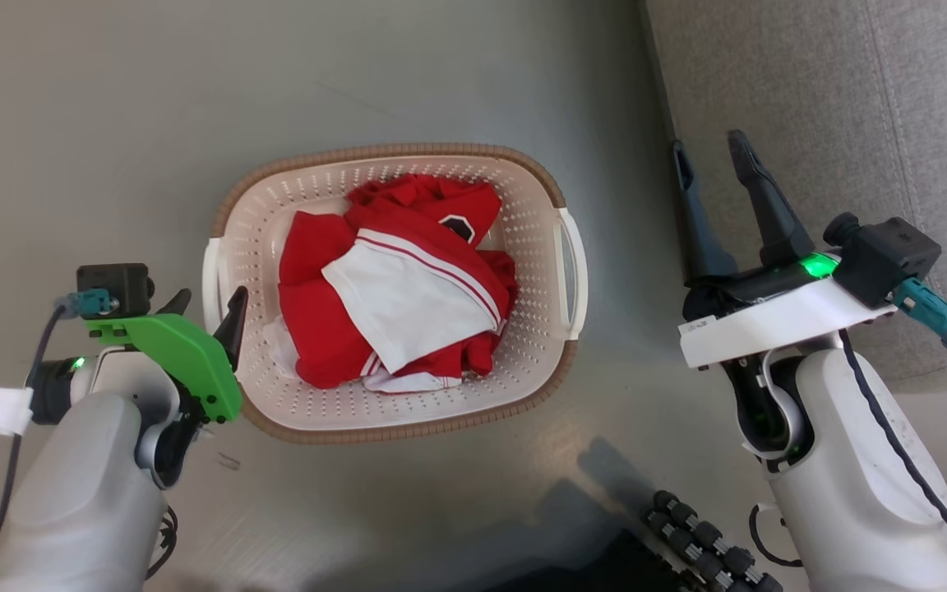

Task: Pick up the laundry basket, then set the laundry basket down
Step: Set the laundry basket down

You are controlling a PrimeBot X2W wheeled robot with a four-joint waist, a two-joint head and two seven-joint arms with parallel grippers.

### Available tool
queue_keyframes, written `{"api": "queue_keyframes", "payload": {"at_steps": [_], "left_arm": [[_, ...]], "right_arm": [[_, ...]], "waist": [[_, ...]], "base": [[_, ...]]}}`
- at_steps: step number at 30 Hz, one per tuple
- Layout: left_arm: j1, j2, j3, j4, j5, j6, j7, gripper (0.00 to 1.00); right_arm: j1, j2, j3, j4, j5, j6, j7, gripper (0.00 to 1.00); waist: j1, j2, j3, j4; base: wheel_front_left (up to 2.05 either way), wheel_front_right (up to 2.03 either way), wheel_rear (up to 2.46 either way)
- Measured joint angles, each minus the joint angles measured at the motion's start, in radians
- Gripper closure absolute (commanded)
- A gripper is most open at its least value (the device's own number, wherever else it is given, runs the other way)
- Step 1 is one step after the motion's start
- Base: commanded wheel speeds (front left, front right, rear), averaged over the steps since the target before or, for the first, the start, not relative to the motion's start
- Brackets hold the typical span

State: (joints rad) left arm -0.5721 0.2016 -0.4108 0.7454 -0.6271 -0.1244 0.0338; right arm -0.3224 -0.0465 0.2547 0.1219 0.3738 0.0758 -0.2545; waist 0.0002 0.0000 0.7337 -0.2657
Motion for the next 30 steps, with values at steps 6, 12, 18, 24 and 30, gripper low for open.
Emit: {"api": "queue_keyframes", "payload": {"at_steps": [6, 12, 18, 24, 30], "left_arm": [[-0.037, 0.004, -0.004, 0.060, -0.040, 0.000, 0.047, 0.00], [-0.083, 0.003, -0.018, 0.112, -0.064, 0.000, 0.102, 0.00], [-0.109, 0.005, -0.023, 0.157, -0.065, 0.000, 0.130, 0.00], [-0.155, 0.017, -0.035, 0.195, -0.062, 0.000, 0.144, 0.00], [-0.179, 0.017, -0.053, 0.225, -0.050, -0.002, 0.160, 0.26]], "right_arm": [[-0.019, 0.000, 0.018, -0.006, 0.014, -0.013, 0.000, 0.00], [-0.025, 0.001, 0.033, -0.006, 0.032, -0.018, 0.000, 0.00], [-0.037, 0.001, 0.048, -0.006, 0.049, -0.035, 0.000, 0.00], [-0.039, 0.001, 0.055, -0.006, 0.050, -0.035, 0.000, 0.00], [-0.044, 0.001, 0.067, -0.005, 0.058, -0.044, 0.000, 0.00]], "waist": [[-0.0001, 0.0000, 0.038, -0.014], [0.0000, 0.0000, 0.061, -0.024], [-0.0001, 0.0000, 0.067, -0.028], [-0.0001, 0.0000, 0.070, -0.032], [-0.0001, 0.0000, 0.074, -0.035]], "base": [[0.00, 0.00, 0.00], [0.00, 0.00, 0.00], [0.00, 0.00, 0.00], [0.00, 0.00, 0.00], [0.00, 0.00, 0.00]]}}
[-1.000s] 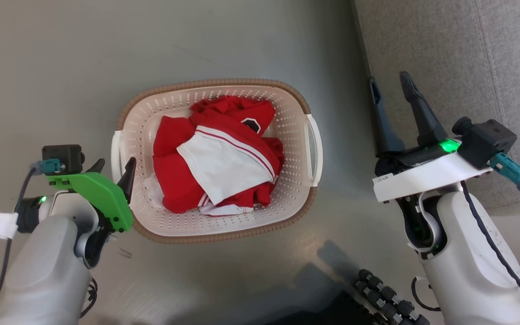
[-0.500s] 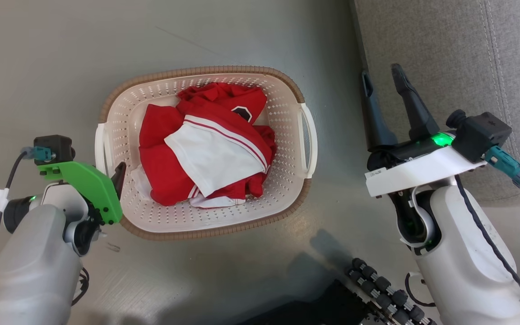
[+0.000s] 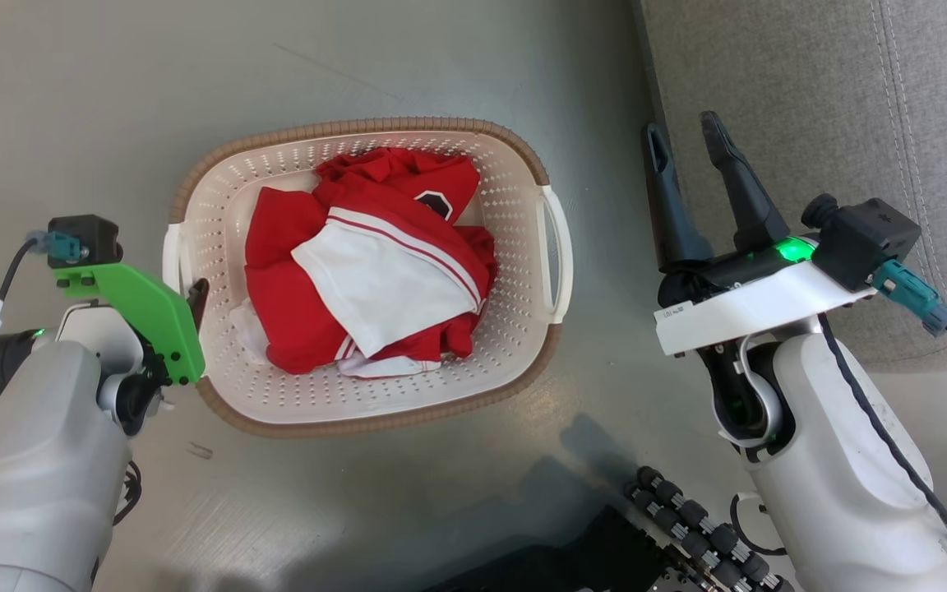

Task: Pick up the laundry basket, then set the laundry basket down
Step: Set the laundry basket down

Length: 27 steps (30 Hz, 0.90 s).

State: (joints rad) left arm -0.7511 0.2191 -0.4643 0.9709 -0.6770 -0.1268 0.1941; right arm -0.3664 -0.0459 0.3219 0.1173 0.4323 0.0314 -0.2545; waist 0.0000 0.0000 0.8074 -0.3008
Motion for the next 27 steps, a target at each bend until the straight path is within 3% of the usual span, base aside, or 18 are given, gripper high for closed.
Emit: {"api": "queue_keyframes", "payload": {"at_steps": [1, 2, 4, 5, 6, 7, 8, 18, 27], "left_arm": [[-0.005, -0.001, -0.002, 0.005, 0.001, -0.001, 0.000, 0.34], [-0.010, -0.003, -0.004, 0.009, 0.003, -0.001, 0.001, 0.52], [-0.019, -0.007, -0.009, 0.018, 0.003, -0.002, 0.008, 0.64], [-0.024, -0.009, -0.011, 0.022, 0.003, -0.003, 0.009, 0.75], [-0.028, -0.010, -0.012, 0.025, 0.002, -0.005, 0.009, 0.75], [-0.029, -0.011, -0.012, 0.028, 0.002, -0.005, 0.009, 0.93], [-0.030, -0.012, -0.012, 0.030, 0.002, -0.005, 0.009, 1.00], [-0.034, -0.035, -0.007, 0.082, -0.027, -0.004, 0.006, 1.00], [-0.026, -0.082, 0.068, 0.144, -0.105, 0.005, -0.049, 1.00]], "right_arm": [[-0.001, 0.000, 0.002, 0.000, 0.000, -0.003, 0.000, 0.00], [-0.002, 0.000, 0.003, 0.000, 0.000, -0.004, 0.000, 0.00], [-0.006, 0.000, 0.005, 0.001, 0.000, -0.007, 0.000, 0.00], [-0.008, 0.000, 0.007, 0.001, 0.001, -0.007, 0.000, 0.00], [-0.010, 0.000, 0.008, 0.002, 0.001, -0.007, 0.000, 0.00], [-0.013, 0.000, 0.009, 0.002, 0.002, -0.007, 0.000, 0.00], [-0.014, 0.000, 0.009, 0.002, 0.002, -0.007, 0.000, 0.00], [-0.015, 0.000, 0.010, 0.020, 0.008, -0.014, 0.000, 0.00], [-0.015, 0.000, 0.016, 0.037, 0.008, -0.014, 0.000, 0.00]], "waist": [[0.0000, 0.0000, 0.000, -0.001], [0.0000, 0.0000, 0.001, -0.001], [0.0000, 0.0000, 0.001, -0.002], [0.0000, 0.0000, 0.001, -0.003], [0.0000, 0.0000, 0.001, -0.003], [0.0000, 0.0000, 0.000, -0.004], [0.0000, 0.0000, 0.000, -0.004], [0.0000, 0.0000, -0.025, -0.002], [0.0000, 0.0000, -0.064, 0.005]], "base": [[0.00, 0.00, 0.00], [0.00, 0.00, 0.00], [0.00, 0.00, 0.00], [0.00, 0.00, 0.00], [0.00, 0.00, 0.00], [0.00, 0.00, 0.00], [0.00, 0.00, 0.00], [0.00, 0.00, 0.00], [0.00, 0.00, 0.00]]}}
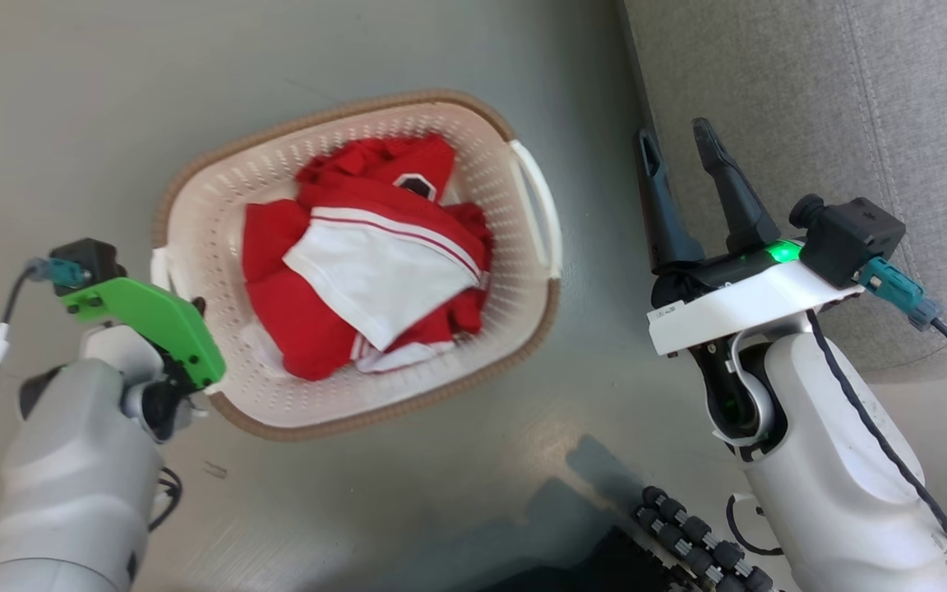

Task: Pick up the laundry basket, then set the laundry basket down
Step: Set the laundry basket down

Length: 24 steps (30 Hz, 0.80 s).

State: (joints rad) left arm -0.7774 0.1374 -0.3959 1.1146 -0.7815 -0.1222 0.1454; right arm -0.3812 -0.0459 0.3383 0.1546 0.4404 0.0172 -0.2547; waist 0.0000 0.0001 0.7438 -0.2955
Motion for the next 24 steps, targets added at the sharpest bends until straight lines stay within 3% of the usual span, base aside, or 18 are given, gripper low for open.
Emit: {"api": "queue_keyframes", "payload": {"at_steps": [5, 24], "left_arm": [[0.011, -0.040, -0.001, 0.021, -0.006, 0.000, -0.007, 1.00], [0.009, -0.042, 0.009, 0.081, -0.007, 0.034, -0.050, 1.00]], "right_arm": [[0.000, 0.000, 0.004, 0.003, 0.001, 0.000, 0.000, 0.00], [0.000, 0.000, 0.016, 0.005, 0.001, 0.000, 0.000, 0.00]], "waist": [[0.0000, 0.0000, -0.014, -0.001], [0.0000, 0.0000, -0.018, -0.009]], "base": [[0.00, 0.00, 0.00], [0.00, 0.00, 0.00]]}}
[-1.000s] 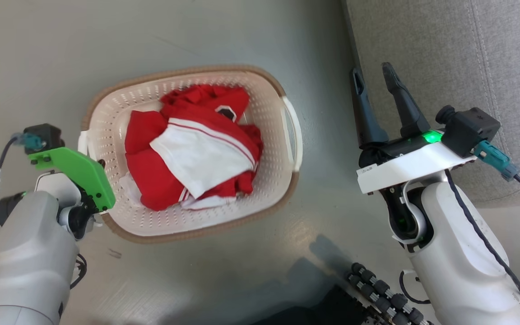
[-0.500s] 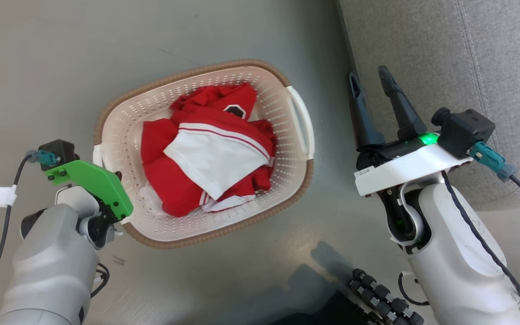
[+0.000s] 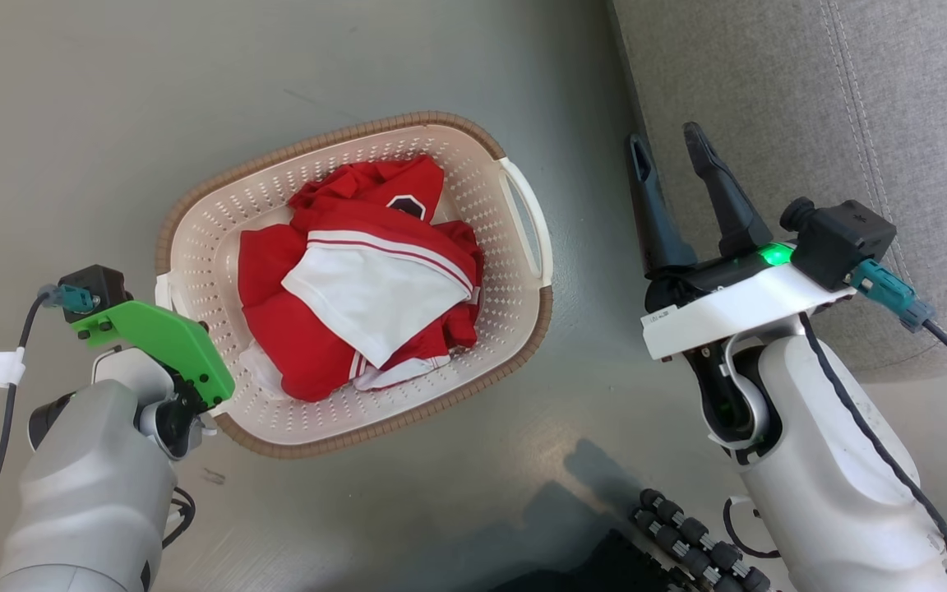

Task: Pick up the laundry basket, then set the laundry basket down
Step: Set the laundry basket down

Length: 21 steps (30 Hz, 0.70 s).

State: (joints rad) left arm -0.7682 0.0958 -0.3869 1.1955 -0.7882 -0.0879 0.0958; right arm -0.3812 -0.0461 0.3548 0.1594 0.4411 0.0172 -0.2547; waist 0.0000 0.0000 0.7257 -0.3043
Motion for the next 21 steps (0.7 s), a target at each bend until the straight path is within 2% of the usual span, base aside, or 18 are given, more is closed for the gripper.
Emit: {"api": "queue_keyframes", "payload": {"at_steps": [1, 2, 5, 6, 7, 8, 21], "left_arm": [[0.000, 0.000, 0.000, 0.003, 0.000, 0.000, 0.000, 1.00], [0.000, 0.000, -0.001, 0.006, 0.000, 0.000, -0.001, 0.95], [-0.002, -0.001, -0.001, 0.013, 0.000, -0.001, -0.006, 0.68], [-0.003, -0.001, -0.001, 0.015, 0.000, -0.005, -0.006, 0.51], [-0.006, -0.002, 0.000, 0.016, -0.002, -0.006, -0.006, 0.12], [-0.010, -0.002, 0.001, 0.019, -0.004, -0.006, -0.008, 0.00], [-0.016, -0.015, 0.004, 0.031, -0.012, -0.010, -0.009, 0.00]], "right_arm": [[0.000, 0.000, 0.000, 0.000, 0.000, 0.000, 0.000, 0.00], [0.000, 0.000, 0.000, 0.000, 0.000, 0.000, 0.000, 0.00], [0.000, 0.000, 0.000, 0.002, 0.000, 0.000, 0.000, 0.00], [0.000, 0.000, 0.000, 0.004, 0.000, 0.000, 0.000, 0.00], [0.000, 0.000, 0.000, 0.005, 0.000, 0.000, 0.000, 0.00], [0.000, 0.000, 0.000, 0.006, 0.000, 0.000, 0.000, 0.00], [0.000, 0.000, -0.002, 0.013, 0.000, 0.000, 0.000, 0.00]], "waist": [[0.0000, 0.0000, 0.000, 0.000], [0.0000, 0.0000, 0.001, 0.000], [0.0000, 0.0000, 0.001, 0.001], [0.0000, 0.0000, 0.001, 0.001], [0.0000, 0.0000, 0.001, 0.002], [0.0000, 0.0000, 0.001, 0.002], [0.0000, 0.0000, -0.004, 0.008]], "base": [[0.00, 0.00, 0.00], [0.00, 0.00, 0.00], [0.00, 0.00, 0.00], [0.00, 0.00, 0.00], [0.00, 0.00, 0.00], [0.00, 0.00, 0.00], [0.00, 0.00, 0.00]]}}
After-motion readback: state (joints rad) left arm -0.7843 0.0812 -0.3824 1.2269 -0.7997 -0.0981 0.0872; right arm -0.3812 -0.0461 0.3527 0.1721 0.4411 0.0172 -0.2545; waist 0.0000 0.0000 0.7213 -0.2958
